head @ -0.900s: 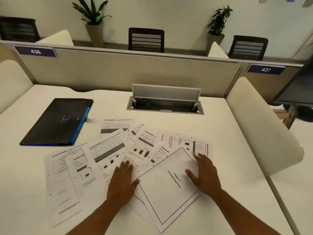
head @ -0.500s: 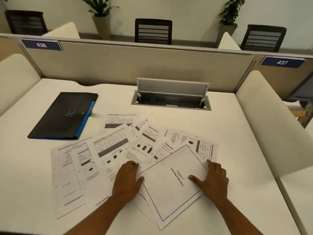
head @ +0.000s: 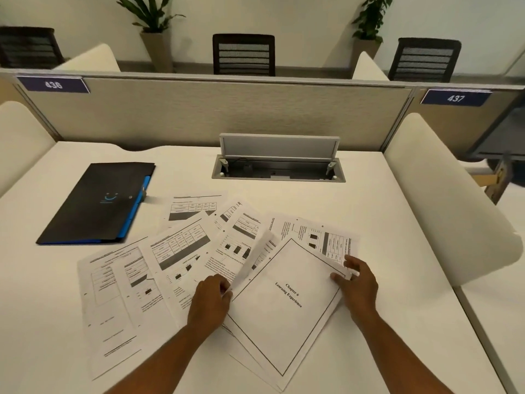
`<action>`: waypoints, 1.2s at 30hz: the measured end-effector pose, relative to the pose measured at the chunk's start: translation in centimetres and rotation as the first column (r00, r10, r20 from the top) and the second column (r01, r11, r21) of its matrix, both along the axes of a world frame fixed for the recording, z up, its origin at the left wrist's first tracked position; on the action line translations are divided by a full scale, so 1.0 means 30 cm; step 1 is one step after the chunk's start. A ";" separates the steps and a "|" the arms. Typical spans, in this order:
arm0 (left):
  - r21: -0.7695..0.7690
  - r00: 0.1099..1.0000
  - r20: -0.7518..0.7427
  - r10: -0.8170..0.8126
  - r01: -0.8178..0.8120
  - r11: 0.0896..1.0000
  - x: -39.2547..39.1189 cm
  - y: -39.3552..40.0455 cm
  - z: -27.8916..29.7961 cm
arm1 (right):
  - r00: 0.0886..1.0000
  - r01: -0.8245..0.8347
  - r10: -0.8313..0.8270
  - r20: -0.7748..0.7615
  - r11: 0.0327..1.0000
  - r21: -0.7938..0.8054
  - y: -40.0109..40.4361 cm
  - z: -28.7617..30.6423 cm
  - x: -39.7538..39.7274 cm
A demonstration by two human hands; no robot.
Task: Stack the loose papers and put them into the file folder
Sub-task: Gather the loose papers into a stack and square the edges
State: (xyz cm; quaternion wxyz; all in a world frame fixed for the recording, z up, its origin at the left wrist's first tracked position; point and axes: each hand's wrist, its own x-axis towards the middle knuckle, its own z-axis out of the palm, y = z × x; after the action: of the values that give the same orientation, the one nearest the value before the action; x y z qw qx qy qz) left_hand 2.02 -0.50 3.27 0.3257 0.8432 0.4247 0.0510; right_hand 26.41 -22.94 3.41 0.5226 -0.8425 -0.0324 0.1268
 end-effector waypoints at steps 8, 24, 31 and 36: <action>-0.289 0.965 0.076 0.251 -0.220 0.932 -0.017 0.003 0.012 | 0.946 0.044 -0.002 -0.324 0.991 0.123 0.022 -0.042 -0.045; -0.513 0.901 0.038 0.432 -0.354 0.782 -0.071 0.048 0.041 | 0.975 -0.077 0.063 -0.214 0.995 -0.058 0.030 -0.028 -0.134; -0.497 0.925 0.021 0.379 -0.319 0.807 -0.094 0.086 0.071 | 0.998 -0.017 0.005 -0.062 0.980 -0.196 -0.023 -0.015 -0.081; -0.522 0.930 0.017 0.368 -0.306 0.796 -0.081 0.081 0.087 | 0.987 -0.026 0.015 -0.161 0.997 -0.067 0.012 0.005 -0.112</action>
State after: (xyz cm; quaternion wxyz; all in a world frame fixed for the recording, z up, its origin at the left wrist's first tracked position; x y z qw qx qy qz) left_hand -0.41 1.92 5.87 0.5472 0.6328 0.5461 0.0435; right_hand 23.06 -22.58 3.56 0.4928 -0.8466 0.0054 0.2008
